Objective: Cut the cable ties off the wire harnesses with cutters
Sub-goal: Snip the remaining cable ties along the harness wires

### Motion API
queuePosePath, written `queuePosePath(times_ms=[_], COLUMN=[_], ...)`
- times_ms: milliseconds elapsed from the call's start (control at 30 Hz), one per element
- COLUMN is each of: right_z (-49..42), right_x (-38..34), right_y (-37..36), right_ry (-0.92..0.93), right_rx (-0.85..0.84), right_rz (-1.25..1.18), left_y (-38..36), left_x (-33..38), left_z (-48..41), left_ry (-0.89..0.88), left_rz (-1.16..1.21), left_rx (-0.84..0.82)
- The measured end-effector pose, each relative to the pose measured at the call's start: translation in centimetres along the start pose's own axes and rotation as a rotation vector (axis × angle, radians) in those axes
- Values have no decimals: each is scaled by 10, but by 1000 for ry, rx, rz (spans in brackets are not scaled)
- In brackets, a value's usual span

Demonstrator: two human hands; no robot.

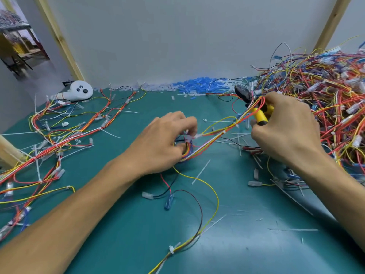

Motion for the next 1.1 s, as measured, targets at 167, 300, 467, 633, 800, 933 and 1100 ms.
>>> queuePosePath(times_ms=[167, 300, 467, 633, 800, 933, 1100], right_z=[-3, -3, 8, 31, 30, 30, 33], right_x=[2, -2, -26, -55, -60, -55, -56], right_y=[4, 0, -8, -16, -1, -5, -5], right_ry=[29, 88, 378, 672, 667, 547, 517], right_rx=[-3, -65, -277, -450, -256, -164, -163], right_rz=[135, 188, 35, -105, -289, -235, -215], left_y=[20, 32, 43, 51, 50, 46, 41], left_x=[-19, -24, -21, -18, -12, -2, 12], left_z=[0, 2, 6, 10, 10, 11, 12], left_ry=[110, 139, 129, 106, 89, 67, 31], left_rz=[228, 291, 258, 215, 168, 137, 32], left_rx=[288, 453, 569, 643, 628, 607, 561])
Point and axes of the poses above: each hand's wrist, its own z-axis away from the middle knuckle, its own y-axis out of the back of the hand, x = y × z, the point moved 7 cm from there along -z, towards the middle knuckle, and after that the axes turned 3 degrees about -x, right-handed, at the moved point
